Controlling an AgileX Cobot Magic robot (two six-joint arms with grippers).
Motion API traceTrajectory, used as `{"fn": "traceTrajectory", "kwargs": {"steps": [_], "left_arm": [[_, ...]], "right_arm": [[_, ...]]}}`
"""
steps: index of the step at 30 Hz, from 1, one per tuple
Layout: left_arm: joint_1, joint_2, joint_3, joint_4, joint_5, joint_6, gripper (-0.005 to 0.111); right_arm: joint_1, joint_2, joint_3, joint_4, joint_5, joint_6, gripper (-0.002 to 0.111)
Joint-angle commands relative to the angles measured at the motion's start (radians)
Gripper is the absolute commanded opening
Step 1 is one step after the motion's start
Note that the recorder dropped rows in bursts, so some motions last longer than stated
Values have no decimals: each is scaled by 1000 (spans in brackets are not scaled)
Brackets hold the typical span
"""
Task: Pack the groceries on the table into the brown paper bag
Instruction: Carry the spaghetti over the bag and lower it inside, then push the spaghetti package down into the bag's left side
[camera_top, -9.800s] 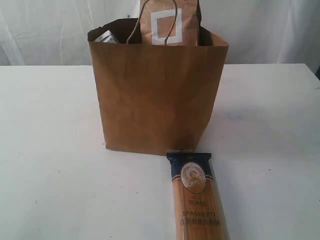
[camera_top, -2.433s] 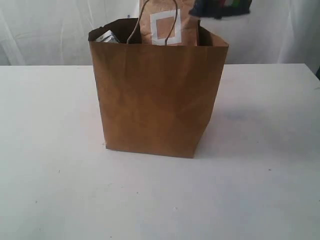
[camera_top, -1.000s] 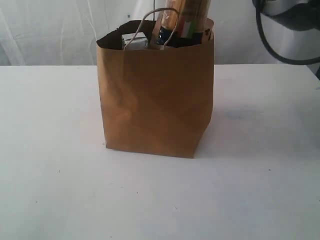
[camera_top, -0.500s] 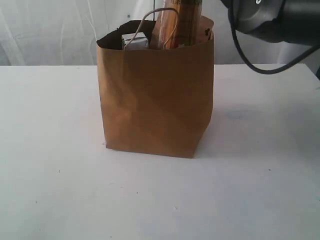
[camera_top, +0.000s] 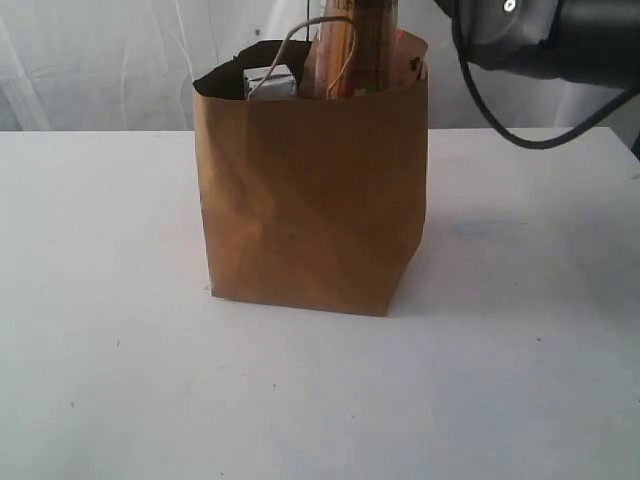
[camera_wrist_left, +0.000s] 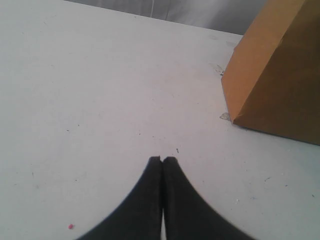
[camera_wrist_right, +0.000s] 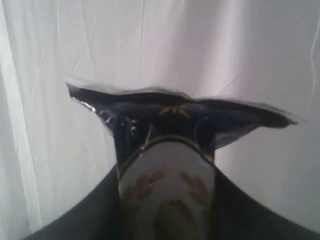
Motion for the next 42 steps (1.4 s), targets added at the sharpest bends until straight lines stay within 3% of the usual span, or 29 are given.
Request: {"fn": "traceTrajectory", "kwargs": {"steps": [1, 5, 15, 25, 35, 42], "left_arm": [[-5, -4, 4, -15, 0, -6, 0], [-5, -4, 4, -15, 0, -6, 0], [-5, -4, 4, -15, 0, -6, 0], [-5, -4, 4, -15, 0, -6, 0], [-5, -4, 4, -15, 0, -6, 0], [-5, -4, 4, -15, 0, -6, 0]], "right_arm": [[-6, -17, -69, -73, 253, -2, 2], [-6, -13, -154, -111, 419, -2, 2], [0, -20, -247, -80, 427, 162, 2], [42, -53, -247, -66, 429, 162, 0], [42, 1, -245, -61, 552, 158, 0], [42, 68, -245, -59, 543, 279, 0]]}}
